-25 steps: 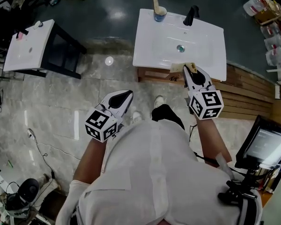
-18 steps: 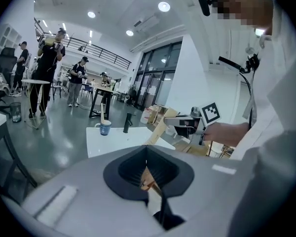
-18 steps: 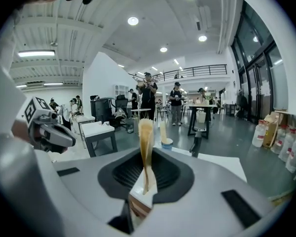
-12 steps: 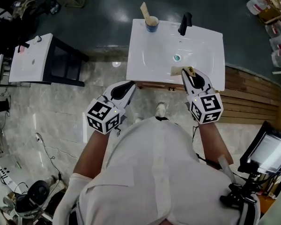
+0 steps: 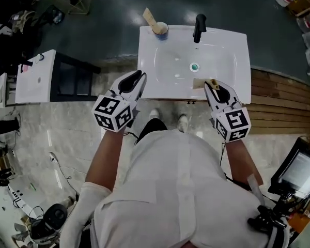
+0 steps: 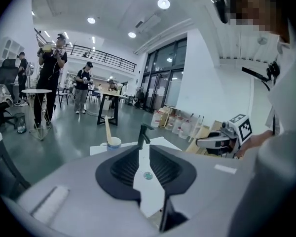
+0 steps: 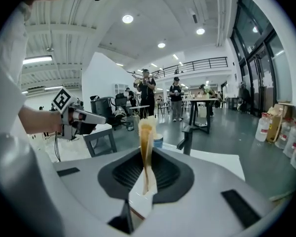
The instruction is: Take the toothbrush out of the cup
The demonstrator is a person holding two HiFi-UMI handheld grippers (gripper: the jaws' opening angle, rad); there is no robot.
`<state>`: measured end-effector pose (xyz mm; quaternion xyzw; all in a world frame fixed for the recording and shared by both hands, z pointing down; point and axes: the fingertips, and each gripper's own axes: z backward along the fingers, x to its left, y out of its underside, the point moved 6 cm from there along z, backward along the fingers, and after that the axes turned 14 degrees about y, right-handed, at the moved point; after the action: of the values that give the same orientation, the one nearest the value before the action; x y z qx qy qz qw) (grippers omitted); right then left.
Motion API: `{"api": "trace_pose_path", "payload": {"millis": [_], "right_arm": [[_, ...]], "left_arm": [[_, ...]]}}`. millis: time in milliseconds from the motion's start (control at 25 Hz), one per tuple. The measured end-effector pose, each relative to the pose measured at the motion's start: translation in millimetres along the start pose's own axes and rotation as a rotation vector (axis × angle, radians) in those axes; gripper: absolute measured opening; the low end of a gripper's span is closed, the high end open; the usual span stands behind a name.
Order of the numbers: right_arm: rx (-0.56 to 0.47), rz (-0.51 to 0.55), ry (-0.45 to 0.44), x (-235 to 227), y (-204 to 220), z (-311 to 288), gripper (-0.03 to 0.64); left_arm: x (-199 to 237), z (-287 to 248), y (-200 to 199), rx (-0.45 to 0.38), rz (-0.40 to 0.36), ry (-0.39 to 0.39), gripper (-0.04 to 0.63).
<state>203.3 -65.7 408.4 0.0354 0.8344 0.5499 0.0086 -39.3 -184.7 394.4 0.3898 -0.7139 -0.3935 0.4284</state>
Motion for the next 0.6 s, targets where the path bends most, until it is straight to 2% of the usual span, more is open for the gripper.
{"api": "trace_pose_path", "payload": {"millis": [200, 360, 600], "right_arm": [[0.003, 0.005, 0.032, -1, -10, -12, 0.048], [0.011, -0.027, 0.074, 5, -16, -19, 0.048], [0.009, -0.066, 0.158, 21, -24, -27, 0.048]], "left_arm": [[49, -25, -18, -0.011, -0.025, -0.005, 0.089], [89, -47, -46, -0.033, -0.067, 0.01, 0.1], [143, -78, -67, 0.001, -0.104, 0.027, 0.126]]}}
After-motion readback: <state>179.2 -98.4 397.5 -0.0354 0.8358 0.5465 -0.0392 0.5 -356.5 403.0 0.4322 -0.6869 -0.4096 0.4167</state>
